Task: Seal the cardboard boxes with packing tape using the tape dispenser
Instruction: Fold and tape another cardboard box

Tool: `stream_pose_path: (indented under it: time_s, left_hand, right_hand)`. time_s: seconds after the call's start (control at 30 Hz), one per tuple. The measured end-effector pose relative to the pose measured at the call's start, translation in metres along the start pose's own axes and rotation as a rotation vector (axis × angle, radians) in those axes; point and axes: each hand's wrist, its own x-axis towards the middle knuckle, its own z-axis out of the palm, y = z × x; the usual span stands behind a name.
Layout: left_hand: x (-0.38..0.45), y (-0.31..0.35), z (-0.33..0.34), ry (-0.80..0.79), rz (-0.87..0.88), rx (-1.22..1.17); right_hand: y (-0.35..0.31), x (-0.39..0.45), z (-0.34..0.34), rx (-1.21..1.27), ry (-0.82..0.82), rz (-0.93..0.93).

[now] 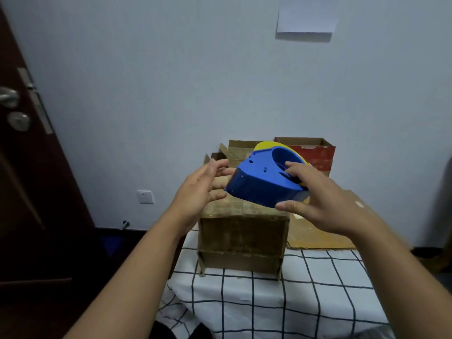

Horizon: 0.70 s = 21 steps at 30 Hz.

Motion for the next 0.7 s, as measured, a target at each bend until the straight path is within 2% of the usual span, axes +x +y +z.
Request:
stream_pose_path:
  time_s: [0.13, 0.23, 0.37, 0.5, 0.6, 0.7]
  left_hand:
    - [-0.001, -0.002, -0.015, -0.098, -0.009, 0.034]
    - [0.001, -0.007, -0.019, -0.080, -0.015, -0.011]
    - [0.006, -0.012, -0.018, -0.022, -0.164, -0.069]
    - [0.011, -0.010, -0.020, -0.122, -0.259, -0.109]
    - [0.012, -0.009, -0.020, -0.147, -0.250, -0.128]
    - [0.015, -0.007, -0.020, -0.103, -0.184, -0.111]
  right_hand:
    - [-0.001, 0.005, 0.014, 0.016, 0.012, -0.084]
    - [-0.001, 0.009, 0.021, -0.015, 0.029, -0.098]
    - [-0.003, 0.010, 0.029, -0.046, 0.026, -0.112]
    - [-0.004, 0.010, 0.033, -0.008, 0.020, -0.125]
    - [0.000, 0.010, 0.033, 0.087, 0.036, -0.113]
    - [0.003, 0.013, 0.030, 0.222, 0.050, -0.068]
